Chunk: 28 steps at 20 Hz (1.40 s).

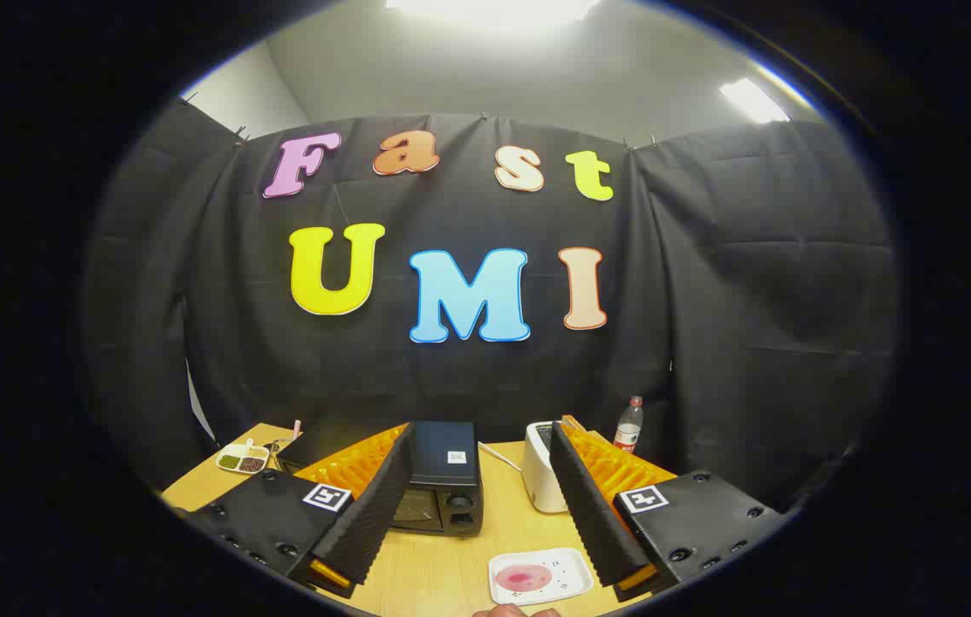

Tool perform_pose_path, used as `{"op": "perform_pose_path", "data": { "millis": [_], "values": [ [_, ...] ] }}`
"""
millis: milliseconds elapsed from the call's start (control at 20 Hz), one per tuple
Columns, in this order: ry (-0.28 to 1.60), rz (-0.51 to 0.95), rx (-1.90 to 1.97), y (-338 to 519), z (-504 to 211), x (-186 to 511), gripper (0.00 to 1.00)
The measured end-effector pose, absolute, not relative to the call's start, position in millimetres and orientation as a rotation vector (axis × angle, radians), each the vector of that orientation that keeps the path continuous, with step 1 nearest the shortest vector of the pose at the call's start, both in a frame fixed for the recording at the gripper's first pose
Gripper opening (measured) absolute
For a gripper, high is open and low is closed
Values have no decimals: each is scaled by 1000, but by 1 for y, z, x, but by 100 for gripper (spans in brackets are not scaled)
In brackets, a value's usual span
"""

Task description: Open the toaster oven, put the food inside, and close the toaster oven door.

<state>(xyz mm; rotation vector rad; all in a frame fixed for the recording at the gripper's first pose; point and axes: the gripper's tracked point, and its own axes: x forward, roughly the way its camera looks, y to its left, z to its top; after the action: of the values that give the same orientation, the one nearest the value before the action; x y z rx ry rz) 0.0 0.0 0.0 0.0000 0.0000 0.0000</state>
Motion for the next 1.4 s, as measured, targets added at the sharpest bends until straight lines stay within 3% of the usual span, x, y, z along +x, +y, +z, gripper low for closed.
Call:
{"op": "perform_pose_path", "data": {
  "millis": [900,1400],
  "values": [
    [153,142,-52,92,-72,96,98],
    [203,132,-48,115,-96,89,98]
  ]
}}
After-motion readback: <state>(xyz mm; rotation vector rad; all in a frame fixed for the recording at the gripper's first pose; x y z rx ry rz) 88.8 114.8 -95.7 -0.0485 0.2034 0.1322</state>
